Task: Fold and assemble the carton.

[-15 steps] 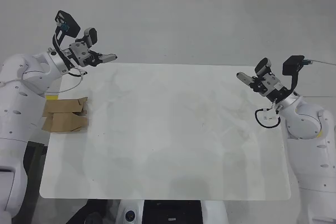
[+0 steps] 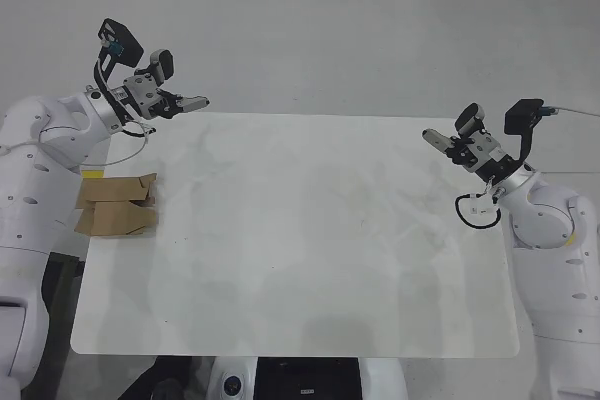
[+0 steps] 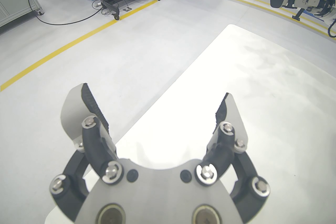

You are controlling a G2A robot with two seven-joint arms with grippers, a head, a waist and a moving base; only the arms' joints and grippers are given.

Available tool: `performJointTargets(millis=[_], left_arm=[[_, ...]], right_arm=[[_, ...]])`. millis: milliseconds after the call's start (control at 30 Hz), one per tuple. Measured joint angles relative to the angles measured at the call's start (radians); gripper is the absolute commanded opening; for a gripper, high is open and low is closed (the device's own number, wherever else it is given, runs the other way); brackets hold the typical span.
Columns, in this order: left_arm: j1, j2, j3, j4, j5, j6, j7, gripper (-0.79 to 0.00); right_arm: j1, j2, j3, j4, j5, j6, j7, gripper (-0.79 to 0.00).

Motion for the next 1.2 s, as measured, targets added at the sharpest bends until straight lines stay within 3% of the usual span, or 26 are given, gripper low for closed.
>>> performJointTargets(millis=[500, 600, 867, 1200], left_arm=[[0.017, 0.0, -0.003, -0.012, -0.019, 0.012, -0.009, 0.0], [0.025, 0.005, -0.02, -0.005, -0.096, 0.02, -0.071, 0.0], [-0.019, 0.022, -0.06, 0.081, -0.349, 0.024, -0.376, 0.0], [-0.044, 0.051, -0.109, 0.206, -0.421, 0.024, -0.518, 0.0]], right_arm=[[0.0, 0.0, 0.0, 0.0, 0.0, 0.0, 0.0, 0.0], [0.0, 0.0, 0.0, 0.0, 0.0, 0.0, 0.0, 0.0], [0.0, 0.0, 0.0, 0.0, 0.0, 0.0, 0.0, 0.0], [0.0, 0.0, 0.0, 0.0, 0.0, 0.0, 0.0, 0.0]])
